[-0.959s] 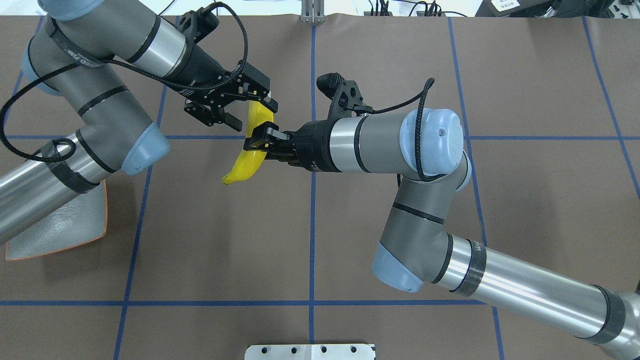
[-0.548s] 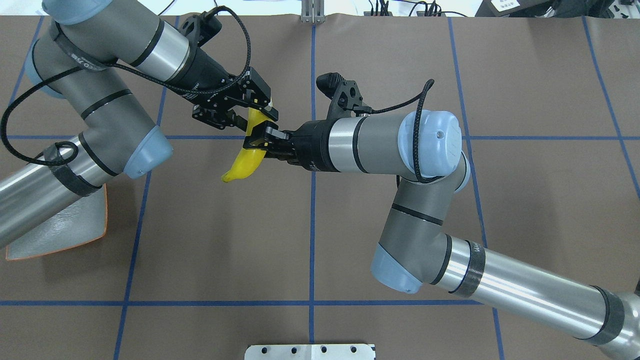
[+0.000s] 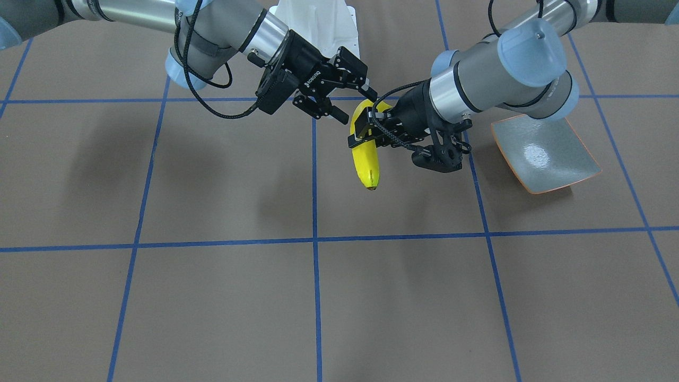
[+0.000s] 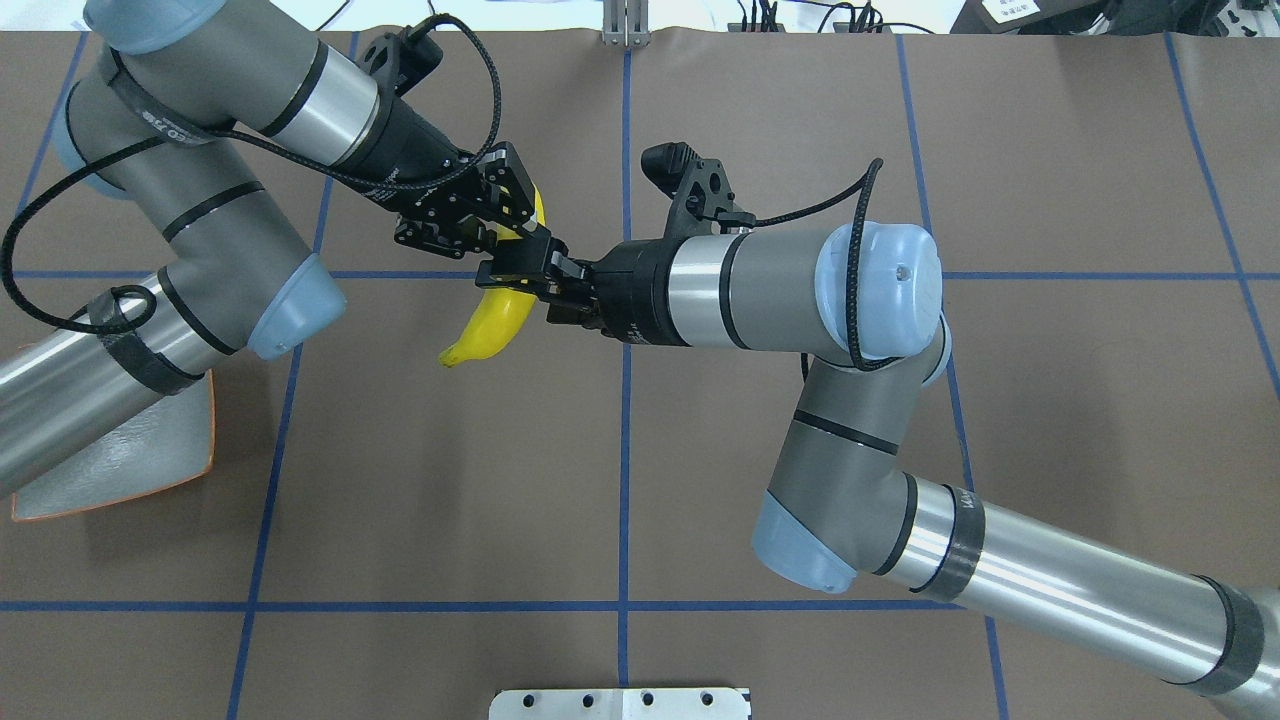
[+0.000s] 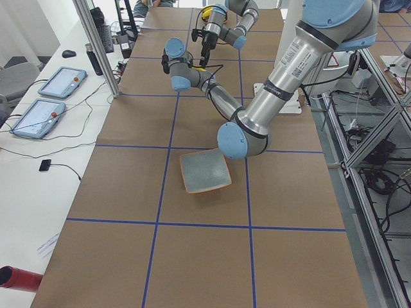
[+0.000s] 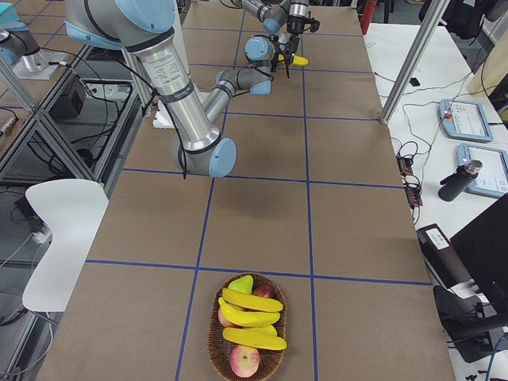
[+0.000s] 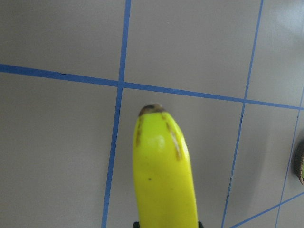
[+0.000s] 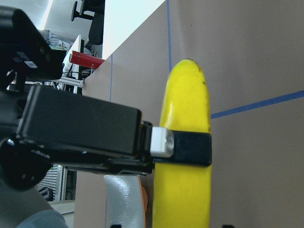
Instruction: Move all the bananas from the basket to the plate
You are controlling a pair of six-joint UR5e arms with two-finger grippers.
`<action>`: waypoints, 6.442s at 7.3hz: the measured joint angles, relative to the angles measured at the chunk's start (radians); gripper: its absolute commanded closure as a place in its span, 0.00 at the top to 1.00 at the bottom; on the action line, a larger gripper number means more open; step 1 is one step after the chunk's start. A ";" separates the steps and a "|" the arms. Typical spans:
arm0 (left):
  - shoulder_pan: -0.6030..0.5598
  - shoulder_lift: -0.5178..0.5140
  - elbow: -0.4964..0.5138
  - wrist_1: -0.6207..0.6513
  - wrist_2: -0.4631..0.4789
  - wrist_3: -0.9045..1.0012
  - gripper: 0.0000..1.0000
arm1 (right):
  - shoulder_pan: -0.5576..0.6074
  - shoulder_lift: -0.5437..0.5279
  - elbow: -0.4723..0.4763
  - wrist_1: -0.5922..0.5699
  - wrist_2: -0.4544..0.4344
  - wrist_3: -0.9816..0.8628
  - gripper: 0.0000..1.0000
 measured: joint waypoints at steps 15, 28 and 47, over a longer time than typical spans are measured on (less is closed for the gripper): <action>-0.142 0.655 -0.259 0.467 0.362 0.539 0.00 | 0.429 -0.562 0.050 -0.007 0.224 -0.332 1.00; -0.054 0.651 -0.249 0.573 0.385 0.521 0.99 | 0.427 -0.555 0.051 -0.006 0.223 -0.310 1.00; -0.141 0.609 -0.333 0.564 0.265 0.652 1.00 | 1.228 -0.664 -0.487 -0.639 0.401 -1.713 0.89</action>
